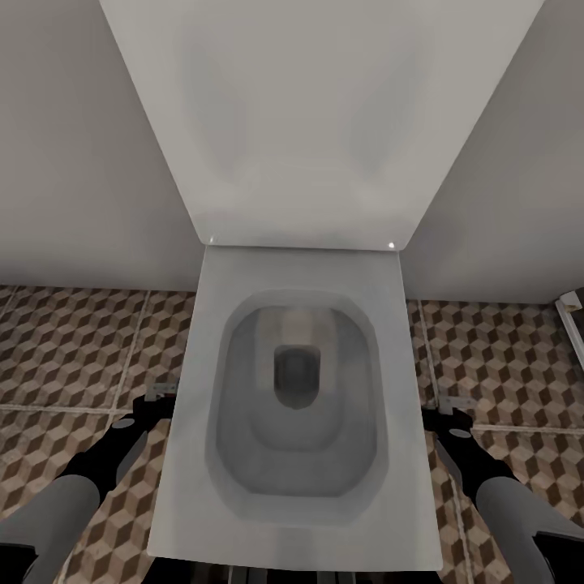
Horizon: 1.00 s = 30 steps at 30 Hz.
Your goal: Take the four mousetraps from the cabinet in the bathroom and place them on the bathroom floor. Make sure all four end up on the same floor surface, and ensure that at least two of them are either under or directly next to the same bathroom sink.
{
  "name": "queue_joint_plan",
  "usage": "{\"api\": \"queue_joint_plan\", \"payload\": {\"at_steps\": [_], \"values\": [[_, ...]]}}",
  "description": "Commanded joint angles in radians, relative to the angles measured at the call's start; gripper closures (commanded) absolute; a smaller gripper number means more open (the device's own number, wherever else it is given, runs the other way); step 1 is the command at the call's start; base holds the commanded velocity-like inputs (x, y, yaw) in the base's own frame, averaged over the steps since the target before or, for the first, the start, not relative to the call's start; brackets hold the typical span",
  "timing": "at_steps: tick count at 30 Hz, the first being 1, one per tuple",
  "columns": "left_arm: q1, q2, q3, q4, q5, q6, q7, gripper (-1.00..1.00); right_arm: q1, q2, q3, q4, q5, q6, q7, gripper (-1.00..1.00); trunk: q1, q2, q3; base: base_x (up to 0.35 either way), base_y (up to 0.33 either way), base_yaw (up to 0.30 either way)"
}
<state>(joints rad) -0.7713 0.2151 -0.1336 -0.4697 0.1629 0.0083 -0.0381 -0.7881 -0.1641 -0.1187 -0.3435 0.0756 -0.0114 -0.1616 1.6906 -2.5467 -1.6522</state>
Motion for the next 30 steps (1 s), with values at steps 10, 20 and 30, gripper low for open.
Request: {"api": "queue_joint_plan", "payload": {"at_steps": [10, 20, 30], "values": [[0.0, 0.001, -0.006, -0.001, 0.01, 0.001, 0.0, -1.0, 0.0, 0.0, -0.005, 0.009, -0.02, -0.002, 0.009, 1.0, 0.0, 0.0, 0.0, 0.0, 0.0, 0.0], [0.0, 0.001, -0.006, -0.001, 0.01, 0.001, 0.0, -1.0, 0.0, -0.001, -0.006, 0.022, -0.022, -0.005, 0.014, 1.0, 0.0, 0.0, 0.0, 0.0, 0.0, 0.0], [0.0, 0.001, -0.006, -0.001, 0.01, 0.001, 0.0, -1.0, 0.0, -0.001, -0.006, 0.048, -0.022, -0.009, 0.015, 1.0, 0.0, 0.0, 0.0, 0.0, 0.0, 0.0]]}}
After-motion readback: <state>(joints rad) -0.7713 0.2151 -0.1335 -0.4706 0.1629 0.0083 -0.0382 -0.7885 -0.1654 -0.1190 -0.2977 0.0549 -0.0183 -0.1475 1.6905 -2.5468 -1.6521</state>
